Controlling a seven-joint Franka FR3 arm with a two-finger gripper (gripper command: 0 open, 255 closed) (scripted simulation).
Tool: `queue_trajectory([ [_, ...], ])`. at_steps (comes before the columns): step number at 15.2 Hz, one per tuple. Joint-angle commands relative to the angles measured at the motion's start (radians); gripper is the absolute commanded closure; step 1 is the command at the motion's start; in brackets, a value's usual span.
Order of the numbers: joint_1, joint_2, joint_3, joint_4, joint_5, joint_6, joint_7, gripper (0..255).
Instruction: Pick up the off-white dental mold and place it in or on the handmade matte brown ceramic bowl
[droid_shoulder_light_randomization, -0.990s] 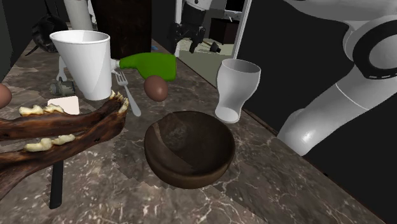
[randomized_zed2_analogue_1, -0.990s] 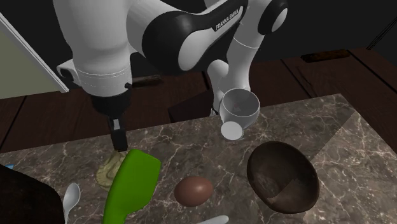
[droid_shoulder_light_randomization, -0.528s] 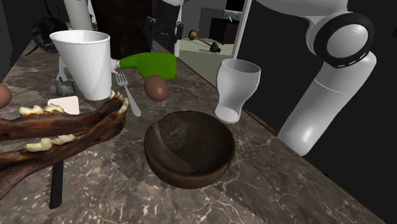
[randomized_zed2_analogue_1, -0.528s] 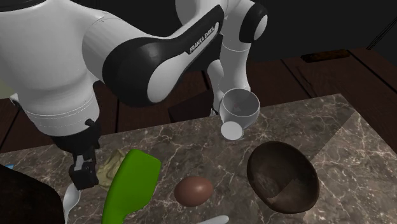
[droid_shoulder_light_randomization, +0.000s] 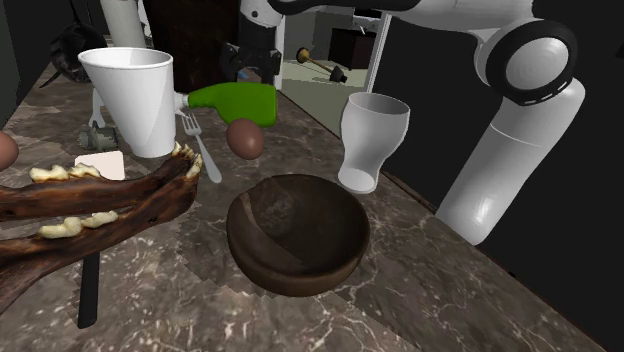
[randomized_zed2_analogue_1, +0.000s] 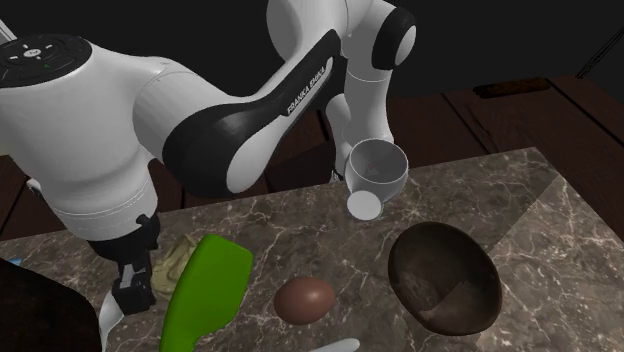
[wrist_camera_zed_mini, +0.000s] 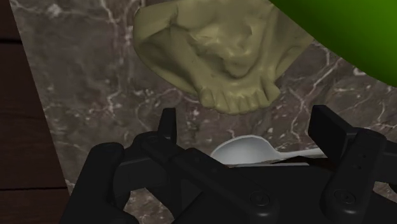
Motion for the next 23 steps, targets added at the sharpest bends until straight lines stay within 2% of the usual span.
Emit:
queue_trajectory([
  [1, 0.0, 0.0, 0.0, -0.009, 0.0, 0.009, 0.0, 0],
  [7, 0.0, 0.0, 0.0, -0.009, 0.0, 0.009, 0.0, 0],
  [8, 0.0, 0.0, 0.0, -0.009, 0.0, 0.009, 0.0, 255],
  [17, 0.0, 0.0, 0.0, -0.009, 0.0, 0.009, 0.0, 255],
  [23, 0.003, 0.021, 0.003, 0.097, -0.008, -0.077, 0.003, 255],
])
